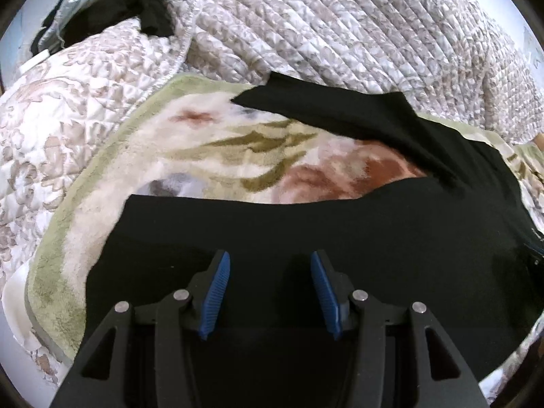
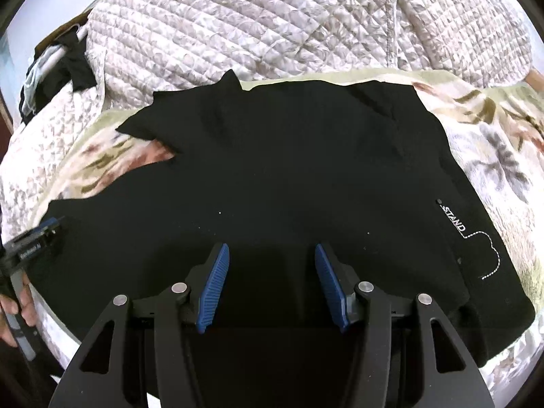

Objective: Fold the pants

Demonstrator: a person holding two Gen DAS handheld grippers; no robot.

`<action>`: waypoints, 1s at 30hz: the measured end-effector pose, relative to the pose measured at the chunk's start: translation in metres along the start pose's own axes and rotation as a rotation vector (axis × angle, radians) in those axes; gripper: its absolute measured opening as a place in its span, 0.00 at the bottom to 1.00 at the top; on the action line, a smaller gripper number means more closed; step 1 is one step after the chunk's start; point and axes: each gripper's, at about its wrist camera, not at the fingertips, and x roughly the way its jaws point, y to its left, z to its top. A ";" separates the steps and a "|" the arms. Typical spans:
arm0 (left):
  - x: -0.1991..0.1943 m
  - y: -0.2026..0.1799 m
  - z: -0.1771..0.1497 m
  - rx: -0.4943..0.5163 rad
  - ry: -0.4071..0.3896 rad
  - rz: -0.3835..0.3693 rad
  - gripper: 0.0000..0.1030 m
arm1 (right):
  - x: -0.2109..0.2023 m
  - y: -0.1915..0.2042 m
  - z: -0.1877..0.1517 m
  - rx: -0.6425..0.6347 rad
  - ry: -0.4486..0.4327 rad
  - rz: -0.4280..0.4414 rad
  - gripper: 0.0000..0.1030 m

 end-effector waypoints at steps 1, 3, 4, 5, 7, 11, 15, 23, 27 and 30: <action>0.000 -0.002 0.002 0.001 0.009 -0.016 0.51 | -0.001 0.000 0.001 0.003 0.005 0.005 0.52; -0.001 -0.008 0.009 0.015 0.025 -0.042 0.51 | -0.002 0.001 0.005 -0.001 0.010 0.007 0.52; -0.002 -0.012 0.013 0.026 0.023 -0.048 0.51 | -0.003 0.001 0.008 -0.005 0.012 0.014 0.52; -0.003 -0.016 0.017 0.039 0.018 -0.051 0.52 | -0.004 0.001 0.012 -0.011 0.015 0.023 0.52; -0.004 -0.023 0.026 0.058 0.013 -0.067 0.53 | -0.006 0.002 0.018 -0.022 0.017 0.030 0.52; -0.004 -0.039 0.043 0.096 0.010 -0.094 0.54 | -0.002 0.005 0.033 -0.057 0.030 0.044 0.52; -0.001 -0.053 0.056 0.147 0.000 -0.102 0.55 | 0.001 0.004 0.046 -0.080 0.041 0.062 0.52; 0.019 -0.069 0.083 0.205 0.008 -0.116 0.56 | 0.014 0.000 0.077 -0.115 0.049 0.094 0.57; 0.034 -0.076 0.104 0.233 0.003 -0.131 0.59 | 0.026 -0.003 0.100 -0.144 0.056 0.096 0.60; 0.050 -0.079 0.127 0.246 -0.017 -0.134 0.64 | 0.039 -0.006 0.121 -0.178 0.056 0.107 0.60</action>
